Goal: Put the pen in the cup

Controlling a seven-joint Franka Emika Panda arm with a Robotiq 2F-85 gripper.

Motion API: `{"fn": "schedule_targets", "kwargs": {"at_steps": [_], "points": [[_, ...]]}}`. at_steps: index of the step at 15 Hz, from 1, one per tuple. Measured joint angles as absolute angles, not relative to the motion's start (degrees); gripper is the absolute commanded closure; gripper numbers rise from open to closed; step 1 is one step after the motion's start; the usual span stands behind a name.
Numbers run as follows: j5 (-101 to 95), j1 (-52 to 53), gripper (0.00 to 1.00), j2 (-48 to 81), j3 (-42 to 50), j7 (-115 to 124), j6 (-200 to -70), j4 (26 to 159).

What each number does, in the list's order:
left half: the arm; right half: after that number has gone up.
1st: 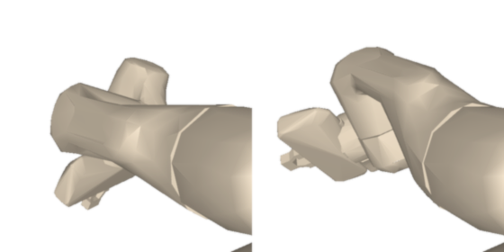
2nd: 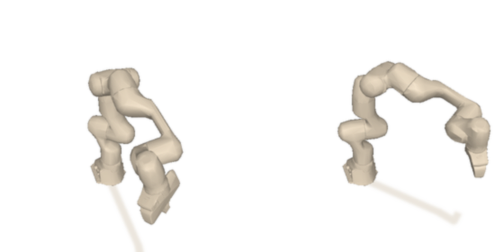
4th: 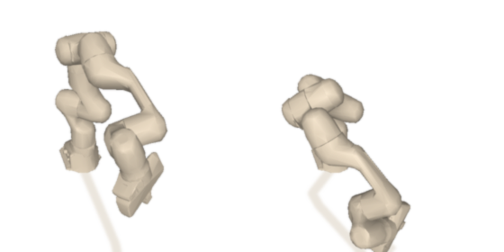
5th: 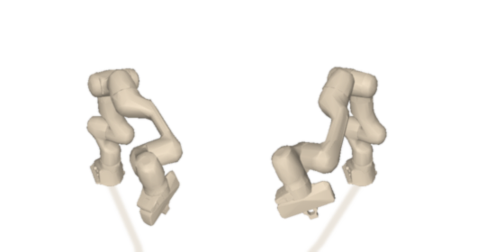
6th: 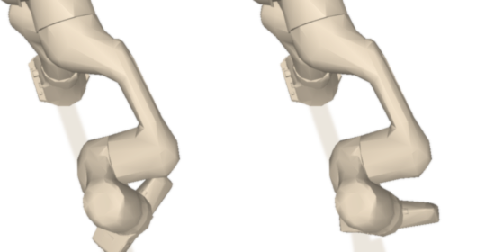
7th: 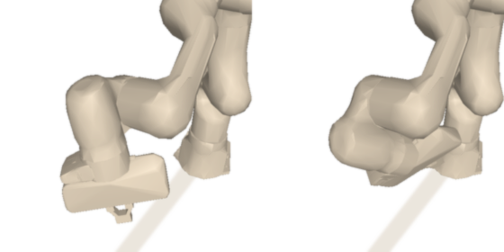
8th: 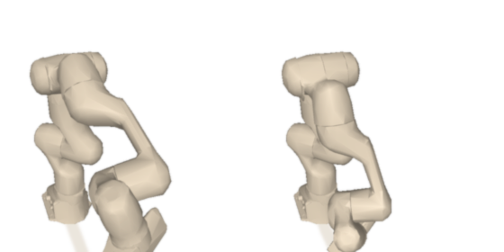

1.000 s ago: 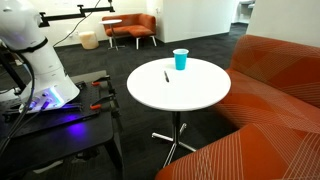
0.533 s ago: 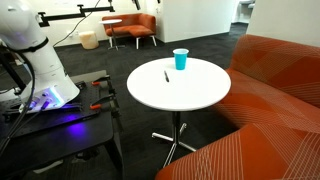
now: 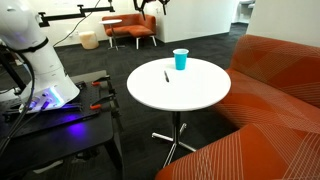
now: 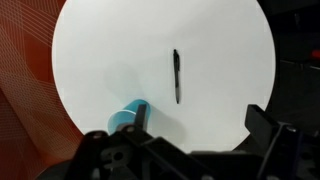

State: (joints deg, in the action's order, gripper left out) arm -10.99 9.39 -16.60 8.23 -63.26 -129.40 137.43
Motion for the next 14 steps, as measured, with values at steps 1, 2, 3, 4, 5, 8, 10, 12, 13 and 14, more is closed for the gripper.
{"fn": "schedule_targets", "kwargs": {"at_steps": [1, 2, 3, 4, 5, 8, 10, 12, 13, 14], "points": [[-11.2, 9.21, 0.0, -15.34, 7.77, -64.32, -130.66, 137.07], [-11.32, 8.96, 0.0, -14.09, 7.3, -65.28, -132.3, 136.87], [-11.34, 8.64, 0.0, -12.87, 6.86, -66.18, -134.1, 136.78], [-11.34, 8.42, 0.0, -11.64, 6.54, -66.61, -135.83, 136.76], [-11.1, 8.3, 0.0, -10.43, 6.26, -67.22, -137.03, 136.74], [-11.03, 8.09, 0.0, -8.49, 5.71, -67.27, -137.7, 136.33], [-11.03, 8.05, 0.0, -8.38, 5.67, -67.27, -137.7, 136.06], [-11.03, 8.02, 0.0, -8.38, 5.67, -67.27, -137.7, 135.96], [-11.03, 8.02, 0.0, -8.38, 5.67, -67.27, -137.7, 135.96], [-11.03, 7.84, 0.0, -8.38, 5.46, -67.27, -137.7, 136.0]]}}
